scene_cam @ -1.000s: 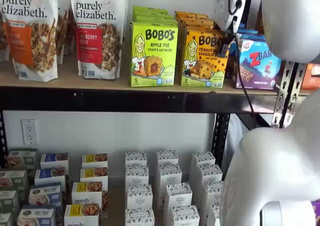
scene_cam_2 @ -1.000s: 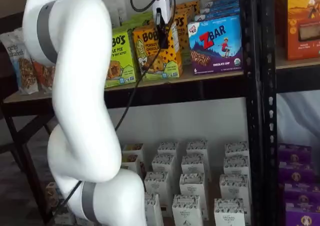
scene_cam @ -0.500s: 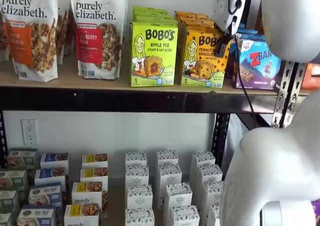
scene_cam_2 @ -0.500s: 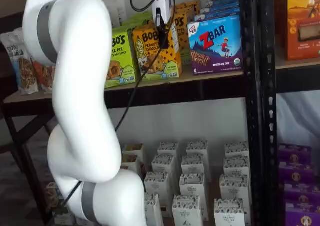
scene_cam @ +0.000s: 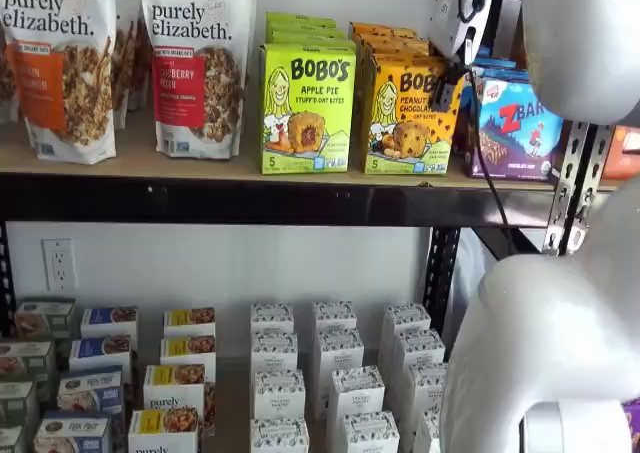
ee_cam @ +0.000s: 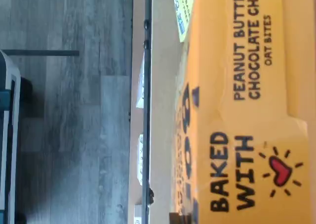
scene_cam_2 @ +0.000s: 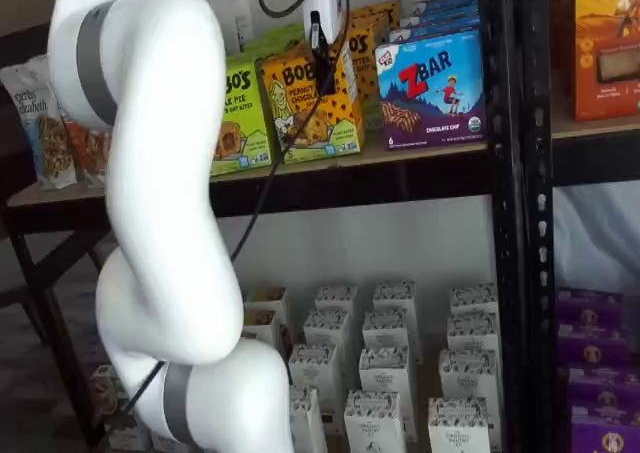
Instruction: Pick up the orange box on the top shelf, the fifth box from the left
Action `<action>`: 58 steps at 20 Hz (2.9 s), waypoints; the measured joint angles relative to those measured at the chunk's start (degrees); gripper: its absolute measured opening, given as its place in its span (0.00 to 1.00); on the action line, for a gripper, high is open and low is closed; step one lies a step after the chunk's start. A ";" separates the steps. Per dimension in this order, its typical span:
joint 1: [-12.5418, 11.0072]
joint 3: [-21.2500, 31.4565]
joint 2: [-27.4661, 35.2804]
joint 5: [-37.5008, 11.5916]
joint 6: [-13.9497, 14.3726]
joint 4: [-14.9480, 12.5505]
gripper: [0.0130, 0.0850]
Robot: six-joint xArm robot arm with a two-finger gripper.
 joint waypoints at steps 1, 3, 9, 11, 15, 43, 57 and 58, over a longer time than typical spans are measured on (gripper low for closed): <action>-0.06 -0.06 -0.12 0.11 -0.01 0.10 0.39; -0.15 -0.13 -0.36 0.32 -0.07 0.13 0.39; -0.55 -0.38 -0.82 0.88 -0.32 0.40 0.39; -0.60 -0.59 -0.80 1.24 -0.35 0.34 0.39; -0.90 -1.09 -0.74 2.25 -0.51 0.59 0.39; -1.35 0.93 -9.03 12.19 0.77 2.97 0.28; -1.25 8.80 -17.26 13.27 0.99 3.04 0.28; -1.17 9.41 -17.85 13.25 1.05 2.96 0.28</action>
